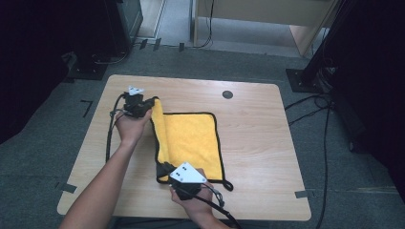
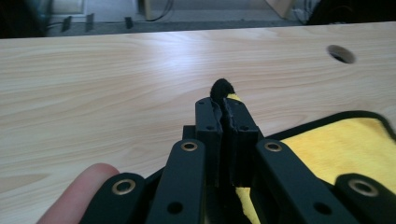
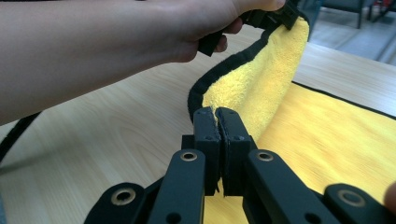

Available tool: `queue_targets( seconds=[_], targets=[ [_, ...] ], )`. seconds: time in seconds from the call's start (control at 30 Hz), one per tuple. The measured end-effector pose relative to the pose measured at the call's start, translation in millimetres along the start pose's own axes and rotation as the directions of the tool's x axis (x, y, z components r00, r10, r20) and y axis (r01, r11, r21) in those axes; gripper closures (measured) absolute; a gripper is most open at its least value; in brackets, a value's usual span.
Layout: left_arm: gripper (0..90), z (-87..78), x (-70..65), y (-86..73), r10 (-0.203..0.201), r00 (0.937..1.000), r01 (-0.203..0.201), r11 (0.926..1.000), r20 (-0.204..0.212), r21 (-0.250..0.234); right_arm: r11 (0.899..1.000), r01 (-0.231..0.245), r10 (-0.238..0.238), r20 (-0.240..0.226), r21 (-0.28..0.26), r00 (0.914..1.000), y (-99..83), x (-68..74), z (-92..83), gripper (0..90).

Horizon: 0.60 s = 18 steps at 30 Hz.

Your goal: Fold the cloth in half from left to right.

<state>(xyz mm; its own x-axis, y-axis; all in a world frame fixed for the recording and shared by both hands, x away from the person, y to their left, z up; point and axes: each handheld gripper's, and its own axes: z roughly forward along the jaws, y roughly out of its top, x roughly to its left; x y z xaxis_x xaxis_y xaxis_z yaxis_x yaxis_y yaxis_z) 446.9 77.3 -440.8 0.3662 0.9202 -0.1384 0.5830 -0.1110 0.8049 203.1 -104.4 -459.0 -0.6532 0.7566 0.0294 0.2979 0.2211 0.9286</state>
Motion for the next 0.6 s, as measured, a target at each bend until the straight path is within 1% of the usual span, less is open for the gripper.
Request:
queue_targets(
  seconds=[0.07,0.1,0.17,0.3,0.33,0.37,0.4,0.47,0.5,0.53,0.57,0.6],
  targets=[
    [86.1,7.1,-13.5,2.2,0.009,0.9998,-0.009,1.0,0.016,0.001,1.0,-0.009,0.009,0.03,0.001,0.9995,-4.5,-9.9,-11.1,88.4],
    [86.1,11.8,-22.6,4.0,0.022,0.9994,-0.023,0.9997,0.026,0.007,1.0,-0.011,0.011,0.04,0.002,0.9991,-6.2,-13.0,-14.6,88.4],
    [86.1,19.2,-35.4,6.1,0.029,0.9986,-0.029,0.9995,0.045,0.009,1.0,-0.023,0.023,0.065,0.003,0.9976,-11.4,-21.3,-23.1,88.3],
    [86.1,37.7,-65.5,9.4,0.054,0.9945,-0.056,0.9981,0.089,0.026,0.999,-0.048,0.046,0.118,0.011,0.9919,-23.9,-38.2,-39.4,88.4],
    [86.1,42.1,-70.9,8.8,0.059,0.9933,-0.062,0.9976,0.099,0.029,0.998,-0.055,0.052,0.133,0.016,0.9898,-27.9,-42.5,-42.9,88.4],
    [86.1,45.8,-74.4,7.5,0.058,0.9932,-0.061,0.9976,0.101,0.033,0.998,-0.059,0.054,0.152,0.028,0.9869,-31.3,-45.2,-44.2,88.4],
    [86.1,52.1,-77.5,4.6,0.055,0.9931,-0.06,0.9973,0.104,0.043,0.997,-0.062,0.055,0.162,0.038,0.9853,-34.0,-47.3,-44.4,88.4],
    [86.1,65.8,-78.7,-4.0,0.055,0.9936,-0.065,0.9931,0.098,0.098,0.995,-0.073,0.059,0.185,0.073,0.9811,-41.9,-52.1,-41.1,88.4],
    [86.1,73.8,-77.8,-11.2,0.057,0.9941,-0.069,0.99,0.092,0.124,0.993,-0.075,0.056,0.193,0.094,0.9797,-45.9,-54.1,-38.3,88.4],
    [86.1,77.4,-76.9,-15.7,0.06,0.9947,-0.071,0.9883,0.084,0.135,0.989,-0.074,0.047,0.2,0.128,0.9786,-50.5,-55.3,-33.6,88.4],
    [86.1,82.2,-75.4,-21.5,0.062,0.9953,-0.072,0.9858,0.075,0.151,0.986,-0.072,0.041,0.201,0.149,0.9787,-53.0,-55.9,-30.3,88.4],
    [86.1,87.0,-73.3,-28.3,0.072,0.9952,-0.083,0.9806,0.065,0.178,0.975,-0.077,0.034,0.202,0.208,0.9788,-59.3,-57.7,-20.8,88.4]
  ],
)
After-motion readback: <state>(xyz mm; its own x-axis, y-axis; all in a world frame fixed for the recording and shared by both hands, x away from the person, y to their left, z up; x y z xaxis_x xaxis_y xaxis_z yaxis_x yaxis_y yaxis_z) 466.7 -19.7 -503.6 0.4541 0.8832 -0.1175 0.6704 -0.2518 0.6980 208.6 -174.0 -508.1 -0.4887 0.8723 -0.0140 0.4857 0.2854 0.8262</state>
